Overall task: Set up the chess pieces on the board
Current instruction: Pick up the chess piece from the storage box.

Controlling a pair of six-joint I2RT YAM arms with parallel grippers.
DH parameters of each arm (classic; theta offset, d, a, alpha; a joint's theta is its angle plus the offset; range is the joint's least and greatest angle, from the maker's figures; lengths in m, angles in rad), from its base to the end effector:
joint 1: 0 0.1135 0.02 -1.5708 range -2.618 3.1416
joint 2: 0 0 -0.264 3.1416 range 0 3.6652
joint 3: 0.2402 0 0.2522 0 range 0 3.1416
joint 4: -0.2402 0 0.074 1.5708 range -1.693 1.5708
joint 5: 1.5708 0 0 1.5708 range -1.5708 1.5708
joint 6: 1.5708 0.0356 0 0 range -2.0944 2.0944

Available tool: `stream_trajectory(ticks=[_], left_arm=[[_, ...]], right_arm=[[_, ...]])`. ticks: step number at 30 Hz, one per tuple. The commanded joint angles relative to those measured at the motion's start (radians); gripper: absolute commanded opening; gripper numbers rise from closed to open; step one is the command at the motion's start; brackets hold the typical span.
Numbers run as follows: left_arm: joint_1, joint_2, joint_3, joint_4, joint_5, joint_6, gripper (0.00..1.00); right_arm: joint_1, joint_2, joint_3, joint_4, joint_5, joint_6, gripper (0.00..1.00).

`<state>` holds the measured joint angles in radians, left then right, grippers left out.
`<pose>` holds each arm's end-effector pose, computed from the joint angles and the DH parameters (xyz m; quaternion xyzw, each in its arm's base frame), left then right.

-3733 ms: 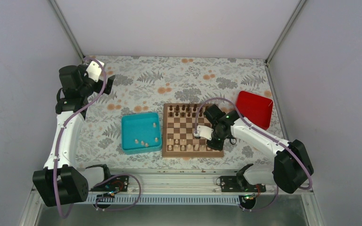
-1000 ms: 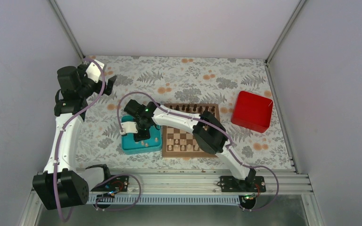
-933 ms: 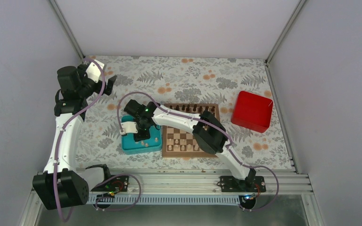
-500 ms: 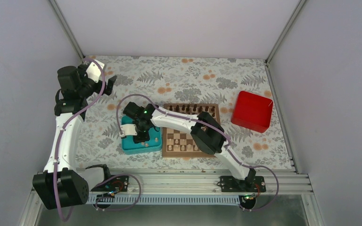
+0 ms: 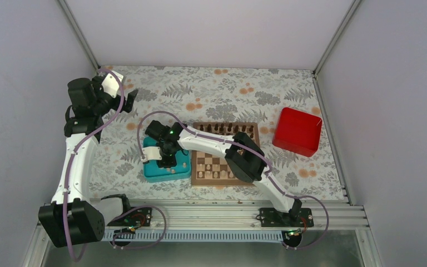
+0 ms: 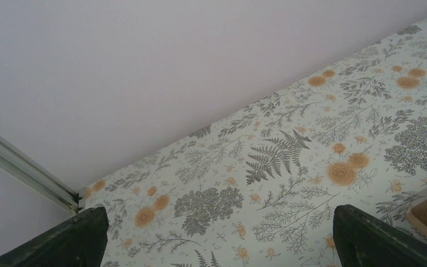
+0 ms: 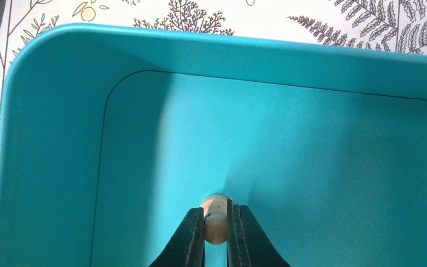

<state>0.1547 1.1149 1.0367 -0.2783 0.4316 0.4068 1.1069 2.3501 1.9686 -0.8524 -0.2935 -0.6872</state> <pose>0.2516 0.0242 0.3541 0.2221 0.7805 -0.0146 0.5842 0.2105 0.4437 0.1638 -0.7774 0.5893 0.1755 0.1322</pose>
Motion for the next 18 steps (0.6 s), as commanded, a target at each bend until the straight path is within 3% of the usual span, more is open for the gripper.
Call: stream_trajectory(ticks=[1,8,18], left_arm=[[0.001,-0.004,0.012,0.005,0.026,-0.006,1.00],[0.002,-0.005,0.016,0.004,0.014,-0.008,1.00],[0.002,-0.007,0.019,0.001,-0.002,-0.006,1.00]], right_arm=[[0.013,-0.055,0.015,-0.009,0.005,-0.003,0.04],[-0.027,-0.167,0.003,-0.032,0.045,0.006,0.04],[-0.170,-0.466,-0.239,-0.028,0.071,0.038,0.05]])
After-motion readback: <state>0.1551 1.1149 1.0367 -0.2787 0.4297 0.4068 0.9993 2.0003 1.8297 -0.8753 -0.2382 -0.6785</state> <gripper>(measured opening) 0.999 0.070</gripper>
